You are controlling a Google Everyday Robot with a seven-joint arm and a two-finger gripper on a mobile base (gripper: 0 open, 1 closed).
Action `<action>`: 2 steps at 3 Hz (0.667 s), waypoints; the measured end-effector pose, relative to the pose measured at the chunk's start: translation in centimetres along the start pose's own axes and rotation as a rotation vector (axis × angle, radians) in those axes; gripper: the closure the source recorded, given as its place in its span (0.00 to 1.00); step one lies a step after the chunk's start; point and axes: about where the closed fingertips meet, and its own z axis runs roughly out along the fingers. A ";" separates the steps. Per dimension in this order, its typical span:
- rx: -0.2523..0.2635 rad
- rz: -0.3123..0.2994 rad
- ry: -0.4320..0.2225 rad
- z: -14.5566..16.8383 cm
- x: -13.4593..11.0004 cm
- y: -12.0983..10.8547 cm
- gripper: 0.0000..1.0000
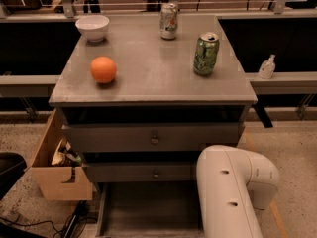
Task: Close bottom drawer
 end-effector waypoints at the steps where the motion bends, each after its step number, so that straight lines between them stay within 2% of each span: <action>1: 0.000 0.000 0.000 0.0 0.0 0.0 1.00; 2: 0.016 -0.007 -0.006 0.8 -0.2 -0.8 1.00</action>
Offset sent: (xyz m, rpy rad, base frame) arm 0.2387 0.0475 -0.0767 0.0009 -0.3789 -0.0123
